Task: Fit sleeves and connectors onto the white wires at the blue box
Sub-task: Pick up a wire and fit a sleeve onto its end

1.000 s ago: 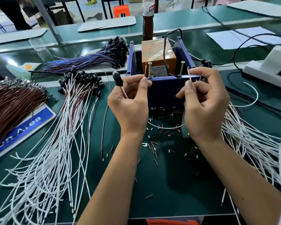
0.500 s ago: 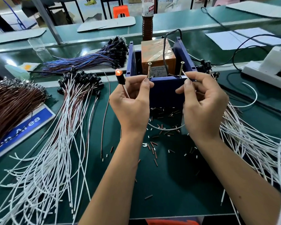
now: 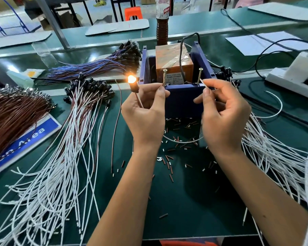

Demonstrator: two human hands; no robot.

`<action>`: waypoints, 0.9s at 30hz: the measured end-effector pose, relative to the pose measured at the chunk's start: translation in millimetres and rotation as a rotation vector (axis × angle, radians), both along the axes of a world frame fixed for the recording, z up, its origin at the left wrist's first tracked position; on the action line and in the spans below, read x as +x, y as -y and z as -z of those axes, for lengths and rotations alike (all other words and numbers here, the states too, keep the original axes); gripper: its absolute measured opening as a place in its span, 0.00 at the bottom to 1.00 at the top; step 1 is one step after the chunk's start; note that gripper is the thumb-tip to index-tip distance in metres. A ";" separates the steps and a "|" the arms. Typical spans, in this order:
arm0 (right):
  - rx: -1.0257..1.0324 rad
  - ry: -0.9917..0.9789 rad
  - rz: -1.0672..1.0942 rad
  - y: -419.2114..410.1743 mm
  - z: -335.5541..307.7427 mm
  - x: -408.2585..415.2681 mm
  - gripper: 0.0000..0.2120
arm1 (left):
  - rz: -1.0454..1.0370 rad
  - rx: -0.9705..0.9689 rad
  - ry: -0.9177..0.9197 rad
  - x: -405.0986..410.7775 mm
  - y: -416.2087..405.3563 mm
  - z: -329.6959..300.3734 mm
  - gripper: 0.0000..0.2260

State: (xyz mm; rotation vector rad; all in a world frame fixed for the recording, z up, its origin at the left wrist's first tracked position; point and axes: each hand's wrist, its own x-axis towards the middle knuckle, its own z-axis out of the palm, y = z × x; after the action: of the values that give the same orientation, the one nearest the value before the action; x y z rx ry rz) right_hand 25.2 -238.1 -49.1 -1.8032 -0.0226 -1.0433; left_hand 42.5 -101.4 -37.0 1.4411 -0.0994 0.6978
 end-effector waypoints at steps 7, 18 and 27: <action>-0.002 -0.006 -0.006 0.1 0.2 0.2 0.08 | -0.001 0.003 0.006 0.3 -0.5 0.2 0.06; -0.009 0.006 -0.010 0.3 1.1 0.7 0.08 | -0.002 -0.011 -0.005 -1.4 -0.5 -0.9 0.05; 0.067 -0.034 -0.049 1.5 1.9 -0.1 0.08 | -0.013 -0.040 0.012 -4.9 1.4 -2.6 0.04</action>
State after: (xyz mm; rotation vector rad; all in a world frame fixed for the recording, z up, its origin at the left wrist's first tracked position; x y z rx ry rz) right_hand 25.1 -239.6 -51.0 -1.7511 -0.0114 -0.9678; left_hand 37.6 -102.8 -34.4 1.4007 -0.0847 0.7151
